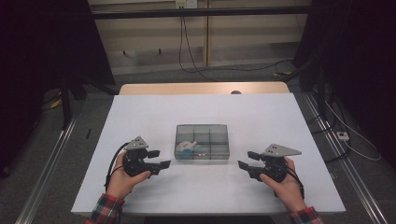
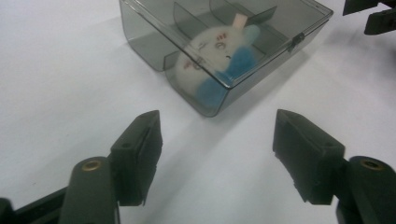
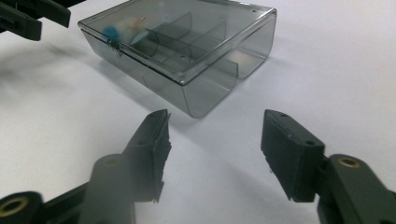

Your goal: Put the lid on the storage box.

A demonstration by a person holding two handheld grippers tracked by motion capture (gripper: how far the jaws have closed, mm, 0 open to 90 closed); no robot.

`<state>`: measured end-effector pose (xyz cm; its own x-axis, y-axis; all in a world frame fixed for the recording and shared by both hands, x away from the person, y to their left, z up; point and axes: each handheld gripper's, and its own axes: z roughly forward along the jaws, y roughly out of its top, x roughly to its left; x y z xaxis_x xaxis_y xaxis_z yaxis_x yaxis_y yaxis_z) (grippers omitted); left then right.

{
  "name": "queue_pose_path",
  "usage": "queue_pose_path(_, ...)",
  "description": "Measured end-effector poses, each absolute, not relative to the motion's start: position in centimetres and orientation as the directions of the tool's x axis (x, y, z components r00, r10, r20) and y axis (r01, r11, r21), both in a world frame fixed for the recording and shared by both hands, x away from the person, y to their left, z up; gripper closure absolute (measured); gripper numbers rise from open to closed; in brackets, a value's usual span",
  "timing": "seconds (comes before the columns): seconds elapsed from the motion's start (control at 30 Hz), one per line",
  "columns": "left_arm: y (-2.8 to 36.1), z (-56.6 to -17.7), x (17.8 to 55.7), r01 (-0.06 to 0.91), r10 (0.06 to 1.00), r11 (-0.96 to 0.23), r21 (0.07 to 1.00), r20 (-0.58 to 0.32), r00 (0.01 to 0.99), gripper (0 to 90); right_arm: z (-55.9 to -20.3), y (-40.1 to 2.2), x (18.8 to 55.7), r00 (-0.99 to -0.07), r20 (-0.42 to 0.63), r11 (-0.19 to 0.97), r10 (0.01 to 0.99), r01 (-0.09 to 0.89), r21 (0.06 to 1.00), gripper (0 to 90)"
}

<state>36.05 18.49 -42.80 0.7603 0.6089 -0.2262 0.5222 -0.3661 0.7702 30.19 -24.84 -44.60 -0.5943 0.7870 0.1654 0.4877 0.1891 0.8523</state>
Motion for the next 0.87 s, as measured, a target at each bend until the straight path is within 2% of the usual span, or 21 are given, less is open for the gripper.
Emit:
queue_pose_path(0.37, 20.1, -42.9, 35.6, 0.518, 0.627, -0.372, 0.770, -0.202, 0.752, 22.7, -44.6, -26.1, 29.7, -0.578, 0.137, 0.194, 0.805, 0.475, 0.858, 27.6)
queue_pose_path(0.87, 20.7, -43.0, 35.7, 0.523, 0.647, -0.370, 0.768, -0.191, 0.739, 17.8, -44.9, -26.9, 29.1, -0.553, 0.127, 0.197, 0.823, 0.487, 0.851, 22.5)
